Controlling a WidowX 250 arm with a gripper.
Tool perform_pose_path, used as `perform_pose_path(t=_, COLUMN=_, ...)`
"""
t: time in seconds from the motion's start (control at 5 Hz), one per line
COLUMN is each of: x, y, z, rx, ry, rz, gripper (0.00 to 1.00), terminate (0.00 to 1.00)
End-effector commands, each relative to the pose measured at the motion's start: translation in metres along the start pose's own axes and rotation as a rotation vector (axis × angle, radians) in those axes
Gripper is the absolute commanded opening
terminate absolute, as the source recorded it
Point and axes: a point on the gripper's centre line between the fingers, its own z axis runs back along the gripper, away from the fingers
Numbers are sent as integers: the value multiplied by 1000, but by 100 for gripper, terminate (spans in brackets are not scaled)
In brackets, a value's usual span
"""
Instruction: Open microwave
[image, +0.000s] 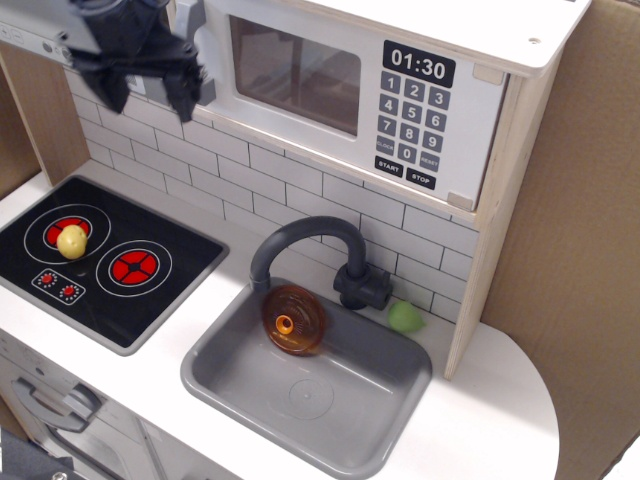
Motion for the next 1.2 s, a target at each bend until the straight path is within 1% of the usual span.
perform_pose_path(t=0.0, x=38, y=-11, z=12, rx=-29, ry=-54, rz=-25, gripper=100, terminate=0)
perform_pose_path(t=0.2, x=45, y=-14, z=11, rx=-27, ry=-72, rz=-40, gripper=100, terminate=0)
perform_pose_path(t=0.4, x=58, y=-7, z=12, rx=-15, ry=-82, rz=-62, gripper=100, terminate=0)
perform_pose_path(t=0.6, x=65, y=3, z=14, rx=1, ry=-87, rz=-47, gripper=100, terminate=0)
perform_pose_path(t=0.8, x=68, y=6, z=11, rx=2, ry=-88, rz=-53, gripper=100, terminate=0)
perform_pose_path(t=1.0, x=65, y=7, z=10, rx=-9, ry=-59, rz=-89, gripper=0, terminate=0)
